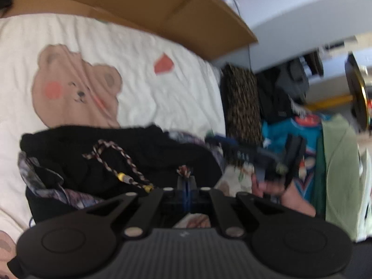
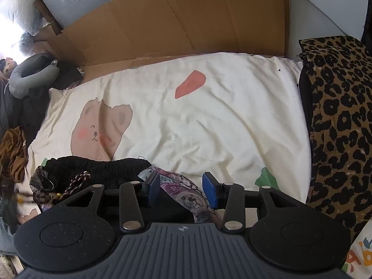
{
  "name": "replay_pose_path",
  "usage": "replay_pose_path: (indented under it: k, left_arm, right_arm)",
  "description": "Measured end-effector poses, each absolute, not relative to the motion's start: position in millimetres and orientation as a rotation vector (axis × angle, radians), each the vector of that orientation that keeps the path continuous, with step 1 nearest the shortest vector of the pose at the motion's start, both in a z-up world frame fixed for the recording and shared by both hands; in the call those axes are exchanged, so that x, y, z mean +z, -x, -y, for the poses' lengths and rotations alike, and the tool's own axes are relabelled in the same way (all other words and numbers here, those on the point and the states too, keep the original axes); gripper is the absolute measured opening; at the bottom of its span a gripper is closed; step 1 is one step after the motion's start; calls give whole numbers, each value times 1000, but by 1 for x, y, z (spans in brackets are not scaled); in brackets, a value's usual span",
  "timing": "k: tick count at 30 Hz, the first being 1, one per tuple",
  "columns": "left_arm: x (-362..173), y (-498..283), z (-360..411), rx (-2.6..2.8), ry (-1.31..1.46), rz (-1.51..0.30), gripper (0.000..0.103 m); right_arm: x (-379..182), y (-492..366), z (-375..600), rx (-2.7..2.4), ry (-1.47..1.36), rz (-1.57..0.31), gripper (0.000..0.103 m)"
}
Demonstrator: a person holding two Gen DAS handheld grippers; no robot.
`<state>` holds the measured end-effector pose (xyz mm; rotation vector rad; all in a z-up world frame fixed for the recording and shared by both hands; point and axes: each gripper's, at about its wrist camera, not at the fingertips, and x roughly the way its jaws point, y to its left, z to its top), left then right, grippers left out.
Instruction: Fold clothes
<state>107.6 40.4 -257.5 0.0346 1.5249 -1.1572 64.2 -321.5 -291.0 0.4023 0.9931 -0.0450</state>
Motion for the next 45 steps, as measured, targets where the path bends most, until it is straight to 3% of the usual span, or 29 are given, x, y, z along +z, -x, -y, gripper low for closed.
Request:
replay_pose_path:
  k: [8,10,14,19,45]
  left_arm:
    - [-273,-74,-36,-1267,-110,-1625,4]
    - [-271,-69,-35,-1303,-112,-1632,11]
    - [-263,-64,-34,-1346,-129,-1608,39]
    - [-262,-67,-39,-1339,-131,-1600,48]
    - [-300,-206,-113,-695,-174,-1355,49]
  right_arm:
    - [-292,-65,320,-39,-396,-1001,48]
    - [-293,-65,319,-37,-395,-1005,48]
    - [-294,-65,318,-36,-395,-1010,48]
    - [-294,-66,317,-33,-392,-1008,48]
    - [-305,-118,314,69,-252,-1021,47]
